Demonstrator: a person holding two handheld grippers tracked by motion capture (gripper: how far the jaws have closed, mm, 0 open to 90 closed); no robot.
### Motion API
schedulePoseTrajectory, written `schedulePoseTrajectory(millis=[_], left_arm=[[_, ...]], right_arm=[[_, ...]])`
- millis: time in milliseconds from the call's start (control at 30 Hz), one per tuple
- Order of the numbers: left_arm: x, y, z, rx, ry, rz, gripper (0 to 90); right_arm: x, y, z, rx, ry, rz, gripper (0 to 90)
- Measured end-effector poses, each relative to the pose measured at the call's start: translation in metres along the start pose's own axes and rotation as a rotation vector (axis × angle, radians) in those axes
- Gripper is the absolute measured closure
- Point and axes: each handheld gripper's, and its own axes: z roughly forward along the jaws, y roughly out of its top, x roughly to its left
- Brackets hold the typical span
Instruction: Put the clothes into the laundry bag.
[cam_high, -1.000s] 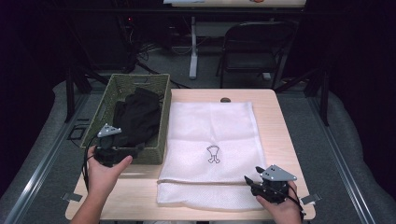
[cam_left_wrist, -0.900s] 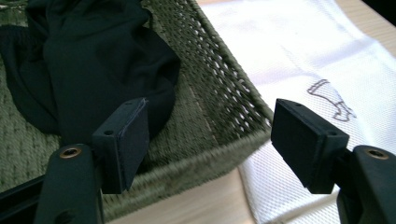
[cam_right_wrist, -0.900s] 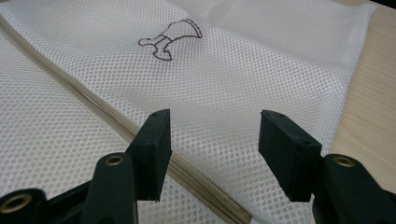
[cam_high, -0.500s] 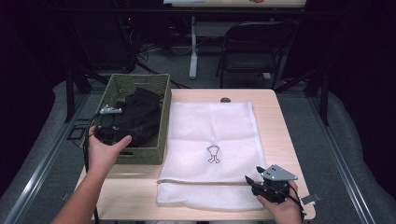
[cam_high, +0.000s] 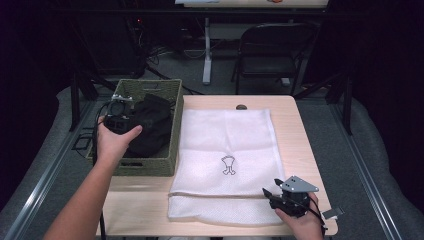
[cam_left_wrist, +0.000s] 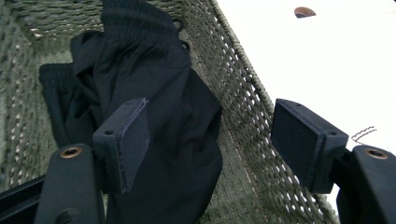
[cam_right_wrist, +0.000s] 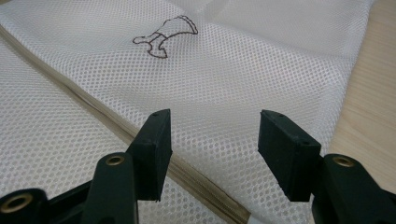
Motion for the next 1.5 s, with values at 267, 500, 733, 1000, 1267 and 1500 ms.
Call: schedulePoseTrajectory(millis=[267,500,733,1000,1267,1500], left_arm=[[0.004,0.017,0.014,0.002,-0.001,-0.035,29.4],[0.009,0.024,0.028,0.031,0.041,-0.038,26.9],[0.022,0.028,0.036,0.054,0.061,-0.051,27.5],[0.034,0.028,0.045,0.046,0.032,-0.100,27.7],[0.041,0.027,0.061,0.086,0.042,-0.104,26.9],[0.039,0.025,0.077,0.118,0.057,-0.095,27.0]], right_arm=[[0.000,0.002,-0.005,-0.029,-0.013,0.003,44.0],[-0.002,0.001,-0.004,-0.028,-0.012,0.008,44.0],[-0.001,0.001,-0.003,-0.026,-0.008,0.006,43.9],[0.000,0.002,0.000,-0.027,-0.004,0.007,43.9],[-0.001,0.002,0.000,-0.030,0.007,0.016,43.9],[0.000,0.001,-0.001,-0.031,0.005,0.016,43.9]])
